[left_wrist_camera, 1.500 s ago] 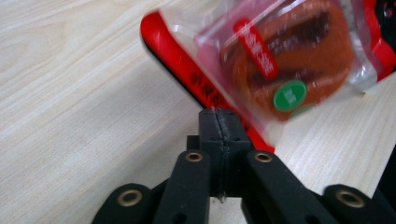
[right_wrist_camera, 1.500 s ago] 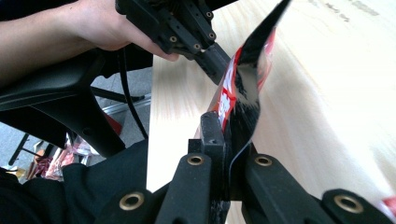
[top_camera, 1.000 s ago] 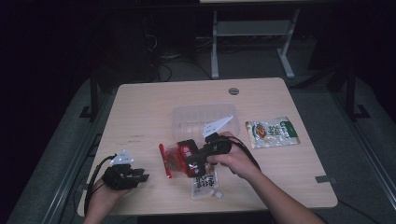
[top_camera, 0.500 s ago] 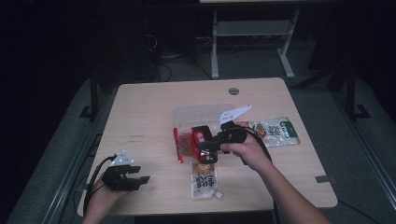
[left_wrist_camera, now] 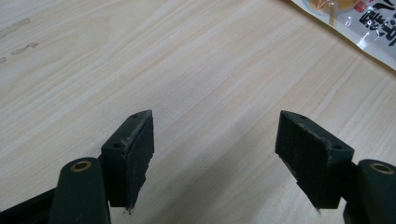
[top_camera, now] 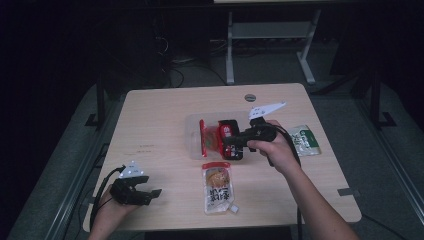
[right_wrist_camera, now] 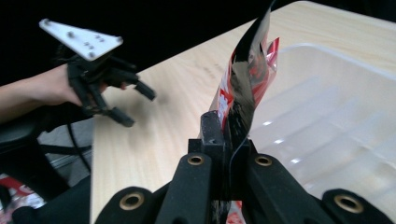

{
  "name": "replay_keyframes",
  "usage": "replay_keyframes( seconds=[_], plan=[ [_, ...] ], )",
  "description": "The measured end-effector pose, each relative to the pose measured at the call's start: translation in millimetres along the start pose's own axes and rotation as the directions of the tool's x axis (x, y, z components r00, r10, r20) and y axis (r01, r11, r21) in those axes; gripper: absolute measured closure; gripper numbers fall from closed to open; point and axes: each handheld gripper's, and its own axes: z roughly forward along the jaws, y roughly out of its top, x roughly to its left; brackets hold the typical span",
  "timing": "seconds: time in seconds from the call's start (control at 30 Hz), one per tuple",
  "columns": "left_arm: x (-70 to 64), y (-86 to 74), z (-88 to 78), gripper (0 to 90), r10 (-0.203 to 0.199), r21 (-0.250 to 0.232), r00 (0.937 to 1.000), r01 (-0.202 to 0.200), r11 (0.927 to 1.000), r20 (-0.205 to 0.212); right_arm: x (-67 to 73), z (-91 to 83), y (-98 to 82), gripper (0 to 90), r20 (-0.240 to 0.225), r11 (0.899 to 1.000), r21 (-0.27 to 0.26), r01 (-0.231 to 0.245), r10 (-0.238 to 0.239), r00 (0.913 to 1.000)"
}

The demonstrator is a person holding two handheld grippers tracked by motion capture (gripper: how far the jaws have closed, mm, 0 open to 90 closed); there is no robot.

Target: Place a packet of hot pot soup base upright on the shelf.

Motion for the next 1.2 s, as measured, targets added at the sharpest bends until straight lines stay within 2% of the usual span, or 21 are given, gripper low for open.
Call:
replay_keyframes(
  seconds=[0.1,0.33,0.5,0.63,0.93,1.2],
  plan=[
    [-1.2,-0.4,0.2,26.1,-0.002,-0.004,1.0000,0.002,1.0000,0.002,-8.3,-7.2,-0.3,90.0,0.036,1.000,-0.014,-0.013,0.014,0.9992],
    [0.6,-0.7,0.3,25.7,0.006,-0.002,1.0000,-0.006,1.0000,-0.002,-16.7,-8.7,-3.0,90.0,0.060,0.999,-0.012,-0.031,0.031,0.9977],
    [0.7,-1.5,0.2,25.7,-0.009,-0.004,1.0000,0.009,0.9999,-0.002,-19.9,-1.1,-4.9,90.0,0.063,0.999,0.002,-0.048,0.048,0.9969],
    [0.3,-1.7,0.7,25.7,-0.010,-0.003,0.9999,0.010,0.9999,-0.002,-20.4,5.8,-4.0,90.0,0.062,0.999,0.011,-0.045,0.045,0.9971],
    [1.2,-2.2,1.6,25.7,-0.008,0.001,1.0000,0.008,1.0000,0.000,-22.4,9.8,-0.8,90.0,0.072,0.999,0.011,-0.046,0.045,0.9964],
    [0.1,-2.0,2.6,25.7,-0.013,0.001,0.9999,0.013,0.9999,0.006,-22.9,23.2,4.1,90.0,0.068,0.999,0.026,-0.038,0.036,0.9970]
  ],
)
